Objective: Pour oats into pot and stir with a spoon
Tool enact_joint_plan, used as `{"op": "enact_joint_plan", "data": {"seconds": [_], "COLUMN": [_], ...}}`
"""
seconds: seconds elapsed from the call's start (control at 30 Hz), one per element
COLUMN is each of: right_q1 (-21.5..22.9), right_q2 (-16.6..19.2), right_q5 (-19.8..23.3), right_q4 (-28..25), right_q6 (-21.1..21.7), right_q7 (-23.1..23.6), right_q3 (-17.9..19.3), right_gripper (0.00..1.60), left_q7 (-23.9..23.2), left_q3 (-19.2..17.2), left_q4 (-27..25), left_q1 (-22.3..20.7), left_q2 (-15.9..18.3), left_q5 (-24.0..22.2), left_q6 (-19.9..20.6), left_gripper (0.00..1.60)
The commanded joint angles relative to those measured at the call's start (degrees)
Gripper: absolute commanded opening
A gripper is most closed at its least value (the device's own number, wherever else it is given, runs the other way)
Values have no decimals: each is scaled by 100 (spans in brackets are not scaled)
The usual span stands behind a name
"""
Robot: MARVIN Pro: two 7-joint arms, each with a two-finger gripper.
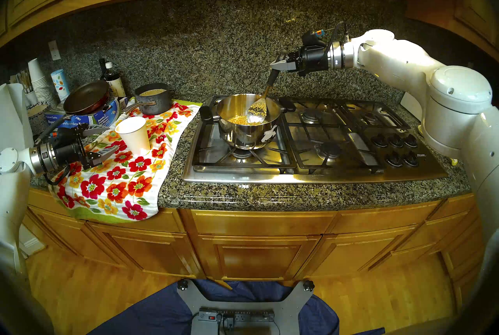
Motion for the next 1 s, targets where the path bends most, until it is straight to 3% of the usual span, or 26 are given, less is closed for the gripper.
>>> {"op": "enact_joint_plan", "data": {"seconds": [0.0, 0.37, 0.6, 0.97], "right_q1": [234, 316, 358, 414], "right_q2": [-469, -535, -204, 444], "right_q5": [173, 344, 373, 230], "right_q4": [171, -5, -323, -750], "right_q6": [29, 63, 160, 284], "right_q7": [-230, 296, 834, 834], "right_q3": [224, 503, 580, 461], "right_gripper": [0, 0, 0, 0], "left_q7": [0, -8, -9, -4], "left_q3": [-111, -119, -118, -114], "left_q4": [-80, -83, -83, -82], "left_q1": [-135, -136, -136, -135], "left_q2": [89, 88, 88, 89], "left_q5": [-85, -100, -101, -92], "left_q6": [4, 11, 11, 6], "left_gripper": [160, 160, 160, 160]}}
